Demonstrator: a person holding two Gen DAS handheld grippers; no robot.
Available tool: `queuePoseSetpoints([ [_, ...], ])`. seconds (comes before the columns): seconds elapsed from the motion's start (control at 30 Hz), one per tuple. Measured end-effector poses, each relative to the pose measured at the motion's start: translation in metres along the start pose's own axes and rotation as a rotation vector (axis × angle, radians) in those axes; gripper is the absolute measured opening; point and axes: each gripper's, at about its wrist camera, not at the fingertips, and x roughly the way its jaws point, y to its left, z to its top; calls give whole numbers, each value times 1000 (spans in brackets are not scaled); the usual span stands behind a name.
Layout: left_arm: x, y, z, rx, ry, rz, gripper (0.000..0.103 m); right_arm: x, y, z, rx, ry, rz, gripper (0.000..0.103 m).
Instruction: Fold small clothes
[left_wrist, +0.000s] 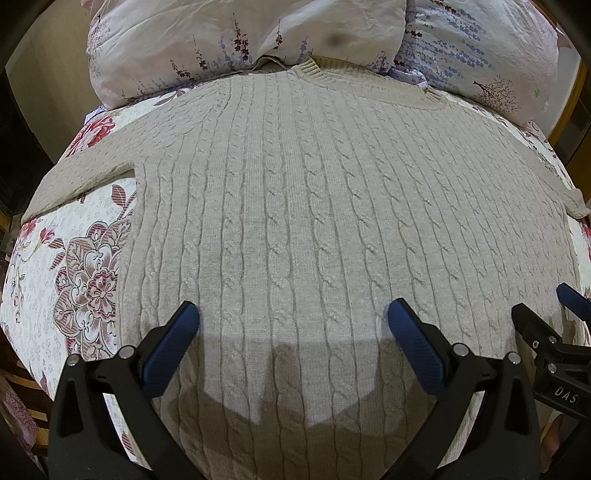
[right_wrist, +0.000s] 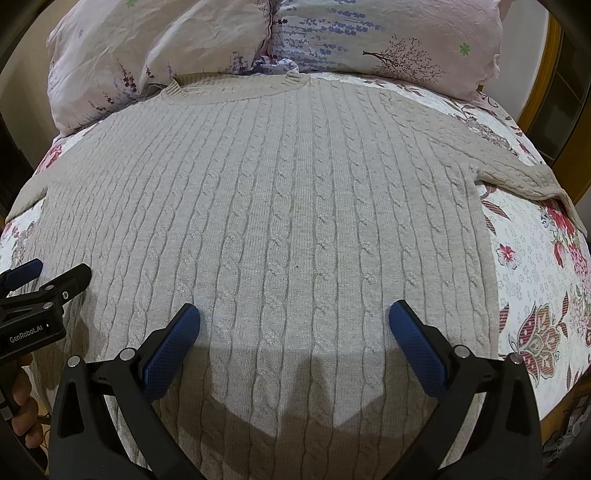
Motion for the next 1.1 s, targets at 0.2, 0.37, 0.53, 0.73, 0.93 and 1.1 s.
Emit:
queuePoseSetpoints([
  [0.2,0,0,0,0,-1,0,101,0,-1,-1,0,0,0,102],
  [0.37,0,0,0,0,-1,0,101,0,1,4,-1,-3,0,102],
  [0.53,0,0,0,0,-1,0,101,-3,-1,-1,-2,-25,1,102],
  [0.73,-1,0,1,0,-5,0,101,-2,-1,1,-7,-9,4,102],
  [0.93,-1,-2,1,2,-6,-2,101,0,0,2,-18,-11,10,102],
  [1.1,0,-2,2,4,1,-2,101,2,-1,2,-42,-22,23,102],
])
